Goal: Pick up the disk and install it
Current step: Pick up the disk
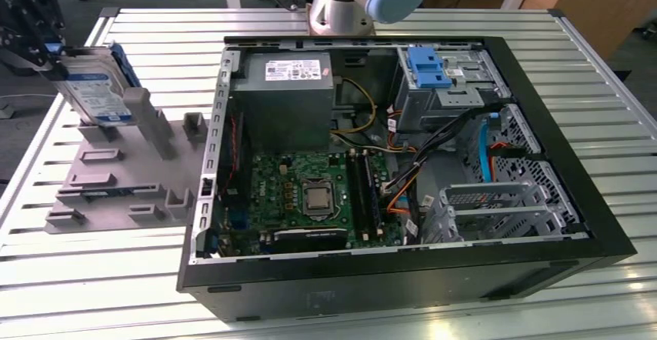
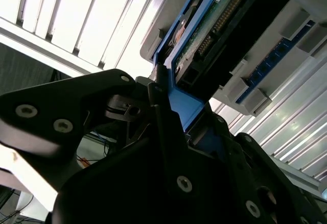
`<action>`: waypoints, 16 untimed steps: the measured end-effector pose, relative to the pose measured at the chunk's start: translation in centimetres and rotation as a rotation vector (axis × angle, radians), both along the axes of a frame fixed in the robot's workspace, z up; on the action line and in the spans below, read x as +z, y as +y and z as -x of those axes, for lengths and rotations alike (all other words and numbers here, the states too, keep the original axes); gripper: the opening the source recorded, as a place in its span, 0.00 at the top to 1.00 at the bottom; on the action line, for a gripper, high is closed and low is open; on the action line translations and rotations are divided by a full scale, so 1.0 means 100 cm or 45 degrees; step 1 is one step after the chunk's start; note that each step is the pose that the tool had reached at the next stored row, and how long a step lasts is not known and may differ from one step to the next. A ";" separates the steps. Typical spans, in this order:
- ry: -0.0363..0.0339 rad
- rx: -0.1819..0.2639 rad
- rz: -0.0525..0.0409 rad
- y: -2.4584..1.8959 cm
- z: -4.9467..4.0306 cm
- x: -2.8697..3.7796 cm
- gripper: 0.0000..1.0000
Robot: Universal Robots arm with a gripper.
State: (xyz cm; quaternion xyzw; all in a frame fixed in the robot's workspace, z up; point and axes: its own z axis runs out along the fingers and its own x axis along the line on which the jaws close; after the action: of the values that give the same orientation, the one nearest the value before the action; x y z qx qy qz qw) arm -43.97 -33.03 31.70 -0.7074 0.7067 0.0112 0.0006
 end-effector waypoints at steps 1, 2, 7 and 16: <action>0.0001 0.000 0.000 0.0000 0.0000 0.0005 0.64; 0.0002 0.000 0.000 0.0000 0.0000 0.0010 0.64; 0.0001 0.000 0.000 0.0000 0.0000 0.0031 0.64; 0.0000 0.000 0.000 0.0000 0.0000 0.0065 0.64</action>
State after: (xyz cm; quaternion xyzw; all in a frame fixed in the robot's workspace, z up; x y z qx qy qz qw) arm -43.97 -33.03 32.35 -0.7074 0.7067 0.0112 0.0006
